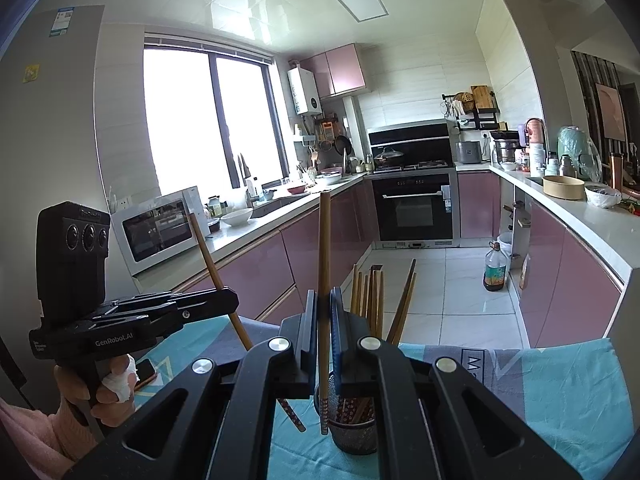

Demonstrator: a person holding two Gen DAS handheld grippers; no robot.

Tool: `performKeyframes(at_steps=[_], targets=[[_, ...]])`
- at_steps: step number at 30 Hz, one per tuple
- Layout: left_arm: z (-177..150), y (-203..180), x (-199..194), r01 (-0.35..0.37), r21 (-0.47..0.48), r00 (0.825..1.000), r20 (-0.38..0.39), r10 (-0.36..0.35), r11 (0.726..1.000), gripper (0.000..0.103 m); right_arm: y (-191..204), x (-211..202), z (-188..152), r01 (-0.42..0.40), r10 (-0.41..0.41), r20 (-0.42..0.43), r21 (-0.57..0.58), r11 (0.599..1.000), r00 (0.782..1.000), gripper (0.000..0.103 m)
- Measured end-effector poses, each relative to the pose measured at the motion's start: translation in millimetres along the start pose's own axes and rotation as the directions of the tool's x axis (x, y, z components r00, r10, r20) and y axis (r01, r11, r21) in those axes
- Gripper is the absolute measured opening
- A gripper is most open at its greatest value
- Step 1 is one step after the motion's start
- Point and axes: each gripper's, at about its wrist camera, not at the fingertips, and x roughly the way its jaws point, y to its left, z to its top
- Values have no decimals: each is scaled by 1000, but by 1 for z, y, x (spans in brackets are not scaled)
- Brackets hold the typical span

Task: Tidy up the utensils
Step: 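Lower the left tool's chopstick into the cup while the right tool lowers its own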

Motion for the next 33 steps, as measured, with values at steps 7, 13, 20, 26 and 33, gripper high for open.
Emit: performKeyframes(at_steps=[7, 13, 20, 26, 33], targets=[[2, 1, -1, 0, 4, 1000, 2, 0, 1000, 7, 1, -1, 0, 2, -2, 3, -4, 1000, 1000, 5], [3, 0, -2, 0, 5, 1000, 2, 0, 1000, 7, -2, 0, 3, 10, -10, 3, -2, 1000, 1000, 5], [8, -4, -4, 3, 13, 1000, 10, -3, 1000, 7, -5, 6, 7, 16, -16, 2, 10, 1000, 1000, 5], [18, -7, -3, 4, 16, 1000, 12, -4, 1000, 7, -5, 6, 7, 22, -22, 9, 15, 1000, 1000, 5], [19, -6, -4, 0, 19, 1000, 14, -1, 1000, 7, -8, 13, 12, 32, -33, 16, 27, 999, 999, 5]])
